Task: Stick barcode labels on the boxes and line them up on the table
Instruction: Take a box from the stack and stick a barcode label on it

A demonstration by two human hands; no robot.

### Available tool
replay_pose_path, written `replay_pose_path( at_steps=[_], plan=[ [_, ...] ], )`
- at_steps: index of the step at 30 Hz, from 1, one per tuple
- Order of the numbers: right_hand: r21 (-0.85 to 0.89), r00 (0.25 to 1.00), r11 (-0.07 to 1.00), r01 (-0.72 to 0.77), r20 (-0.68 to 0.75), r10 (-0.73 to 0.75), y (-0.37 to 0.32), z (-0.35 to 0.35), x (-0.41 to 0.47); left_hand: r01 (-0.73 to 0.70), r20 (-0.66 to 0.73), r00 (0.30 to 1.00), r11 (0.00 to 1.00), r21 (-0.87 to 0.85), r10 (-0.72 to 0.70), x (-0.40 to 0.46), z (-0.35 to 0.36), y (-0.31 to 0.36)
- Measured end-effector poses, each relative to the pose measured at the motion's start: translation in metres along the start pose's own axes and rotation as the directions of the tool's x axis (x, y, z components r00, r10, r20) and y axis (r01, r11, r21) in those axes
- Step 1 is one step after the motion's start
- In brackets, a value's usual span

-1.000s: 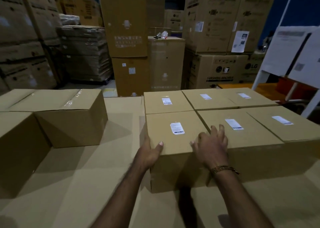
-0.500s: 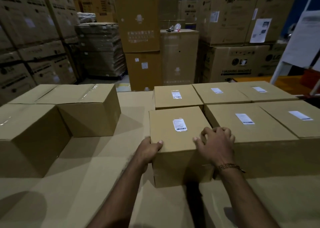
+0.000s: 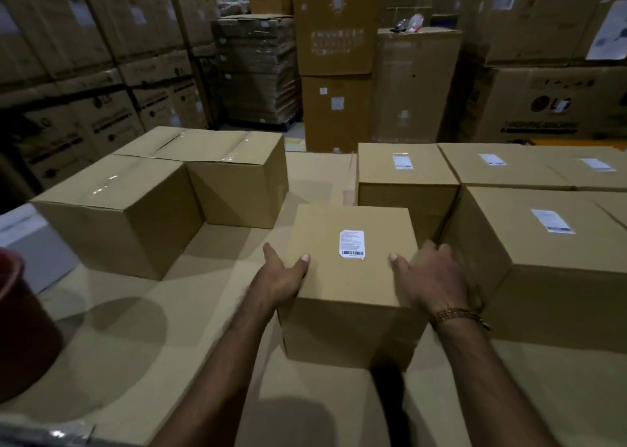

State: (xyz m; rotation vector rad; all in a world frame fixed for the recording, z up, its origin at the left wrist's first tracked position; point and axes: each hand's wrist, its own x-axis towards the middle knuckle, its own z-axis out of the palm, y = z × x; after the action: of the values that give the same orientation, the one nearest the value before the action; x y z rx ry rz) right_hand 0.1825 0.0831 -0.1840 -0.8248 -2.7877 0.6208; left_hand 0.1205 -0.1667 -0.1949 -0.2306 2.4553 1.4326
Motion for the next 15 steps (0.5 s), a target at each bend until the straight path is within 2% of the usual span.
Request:
replay_pose_path(
  at_steps=[5,13,15],
  plan=[
    [-0.034,1.0,0.999,-0.008,0.024,0.008,-0.032,0.02,-0.034,-0.045,-0.011,0.999,0.98,0.196,0.048,-0.015,-0.039,-0.019],
    [-0.018,0.999,0.999,-0.04,0.011,0.04,-0.084,0.042,-0.091,-0.019,0.065,0.998,0.967,0.255,0.002,-0.012,-0.12,-0.063],
    [-0.049,1.0,0.998,-0.027,0.007,0.027,-0.095,0.048,-0.105,0.015,0.037,0.999,0.965,0.262,-0.026,-0.008,-0.138,-0.078]
  ],
)
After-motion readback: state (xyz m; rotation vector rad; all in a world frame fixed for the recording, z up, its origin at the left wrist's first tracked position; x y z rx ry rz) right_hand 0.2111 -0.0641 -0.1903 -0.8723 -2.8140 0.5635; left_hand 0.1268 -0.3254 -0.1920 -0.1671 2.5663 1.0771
